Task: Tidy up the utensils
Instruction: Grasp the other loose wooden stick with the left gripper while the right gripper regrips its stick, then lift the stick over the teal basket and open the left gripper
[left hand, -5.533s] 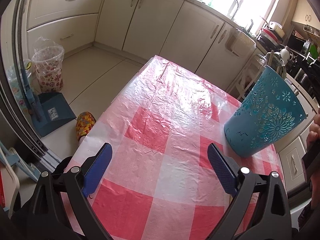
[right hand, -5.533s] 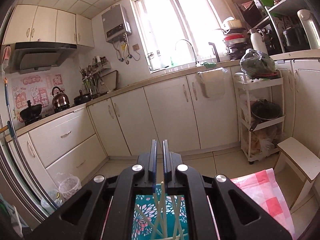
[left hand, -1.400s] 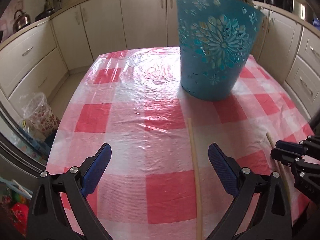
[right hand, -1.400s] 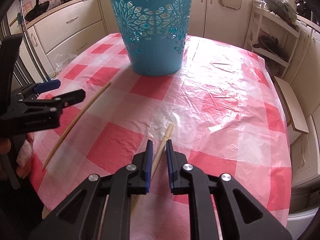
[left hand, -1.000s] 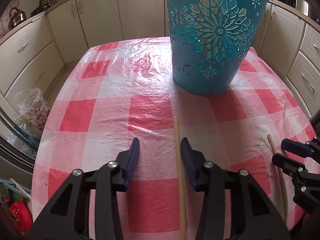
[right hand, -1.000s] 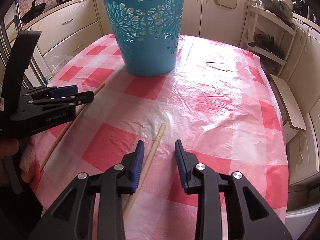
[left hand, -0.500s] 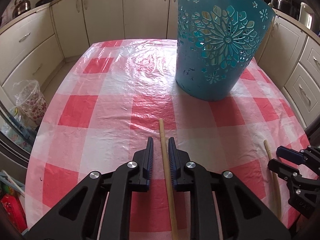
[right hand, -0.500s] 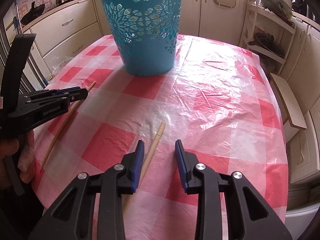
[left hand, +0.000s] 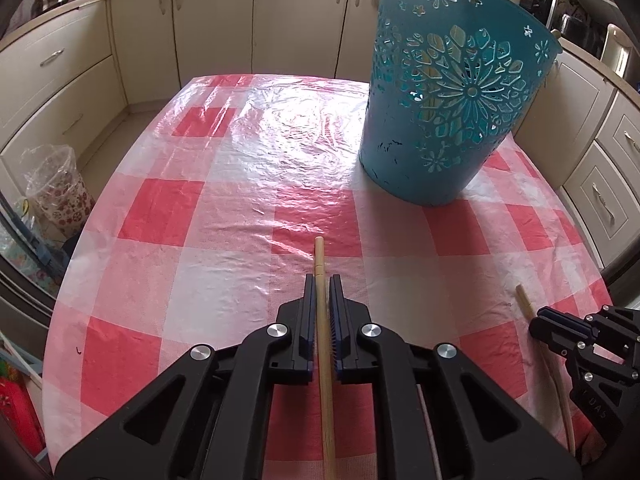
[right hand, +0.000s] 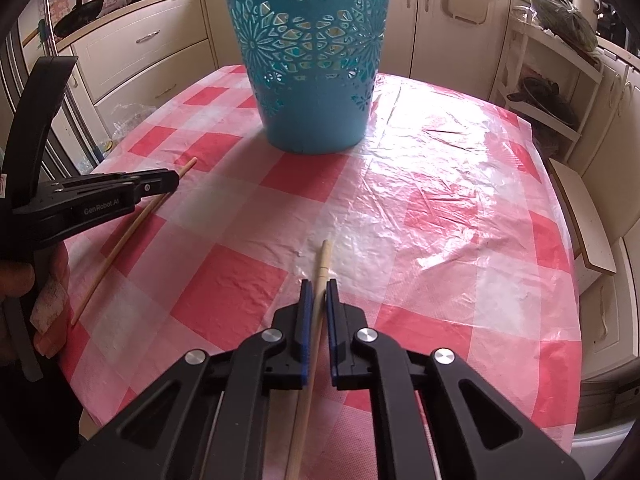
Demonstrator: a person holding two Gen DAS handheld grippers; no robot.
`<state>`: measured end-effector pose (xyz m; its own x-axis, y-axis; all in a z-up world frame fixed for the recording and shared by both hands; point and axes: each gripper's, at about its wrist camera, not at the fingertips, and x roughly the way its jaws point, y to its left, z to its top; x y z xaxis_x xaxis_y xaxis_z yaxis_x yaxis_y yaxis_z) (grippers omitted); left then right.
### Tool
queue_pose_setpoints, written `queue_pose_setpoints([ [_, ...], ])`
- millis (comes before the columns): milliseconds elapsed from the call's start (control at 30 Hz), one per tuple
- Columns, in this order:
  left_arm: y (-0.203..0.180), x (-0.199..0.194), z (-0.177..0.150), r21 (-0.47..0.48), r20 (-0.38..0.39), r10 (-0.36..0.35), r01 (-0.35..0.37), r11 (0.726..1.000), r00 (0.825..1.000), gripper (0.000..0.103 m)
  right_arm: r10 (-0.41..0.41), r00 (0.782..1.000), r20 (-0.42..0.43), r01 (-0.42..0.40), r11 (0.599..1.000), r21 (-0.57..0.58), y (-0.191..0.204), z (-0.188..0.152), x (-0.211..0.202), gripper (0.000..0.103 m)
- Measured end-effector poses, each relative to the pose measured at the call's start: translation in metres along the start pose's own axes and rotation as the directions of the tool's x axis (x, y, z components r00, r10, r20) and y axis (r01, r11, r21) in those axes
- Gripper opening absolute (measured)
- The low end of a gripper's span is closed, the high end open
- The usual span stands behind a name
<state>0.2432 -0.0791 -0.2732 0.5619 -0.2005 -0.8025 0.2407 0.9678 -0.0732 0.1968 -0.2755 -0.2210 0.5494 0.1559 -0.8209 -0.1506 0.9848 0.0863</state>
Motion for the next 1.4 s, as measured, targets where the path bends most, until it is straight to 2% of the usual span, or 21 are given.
queue_pose_setpoints([
  [167,0.003,-0.001,-0.001,-0.017,0.004,-0.010,0.010,1.000,1.000,0.005,-0.004,1.000,0.001,0.004,1.000,0.015,-0.002,0.000,-0.001,0.008],
  [400,-0.005,-0.003,-0.001,0.014,0.006,0.047,-0.048,0.999,0.999,0.006,-0.008,1.000,0.000,0.008,1.000,0.030,-0.005,0.000,-0.001,0.008],
  [667,-0.006,-0.004,0.000,0.030,0.005,0.061,-0.061,0.998,0.998,0.006,-0.014,1.000,0.001,0.014,1.000,0.017,-0.004,0.000,-0.001,0.008],
  [933,-0.008,-0.014,-0.003,0.048,0.035,0.030,-0.031,0.998,0.999,0.005,-0.013,1.000,0.005,0.013,1.000,0.014,-0.004,0.000,0.000,0.008],
  [1033,0.004,-0.031,0.001,-0.025,0.066,-0.032,0.034,0.999,0.997,0.005,-0.011,1.000,0.003,0.011,1.000,0.017,-0.004,0.000,0.000,0.008],
  [1100,0.013,-0.055,0.014,-0.068,0.136,-0.086,0.096,0.993,0.987,0.005,-0.009,1.000,0.001,0.009,1.000,0.023,-0.004,0.000,0.000,0.008],
  [1167,0.017,-0.085,0.038,-0.079,0.235,-0.128,0.150,0.986,0.964,0.005,-0.012,1.000,-0.002,0.012,1.000,0.024,-0.004,0.001,0.000,0.008],
  [1300,0.010,-0.141,0.092,-0.057,0.422,-0.196,0.242,0.969,0.885,0.005,-0.012,1.000,-0.005,0.012,1.000,0.028,-0.004,0.002,0.000,0.008],
  [1333,0.005,-0.150,0.106,-0.047,0.456,-0.213,0.263,0.964,0.864,0.005,-0.010,1.000,-0.005,0.011,1.000,0.030,-0.004,0.002,0.000,0.008],
  [1400,-0.007,-0.159,0.130,-0.023,0.503,-0.234,0.283,0.959,0.832,0.005,-0.009,1.000,-0.004,0.009,0.999,0.030,-0.005,0.001,0.000,0.008],
])
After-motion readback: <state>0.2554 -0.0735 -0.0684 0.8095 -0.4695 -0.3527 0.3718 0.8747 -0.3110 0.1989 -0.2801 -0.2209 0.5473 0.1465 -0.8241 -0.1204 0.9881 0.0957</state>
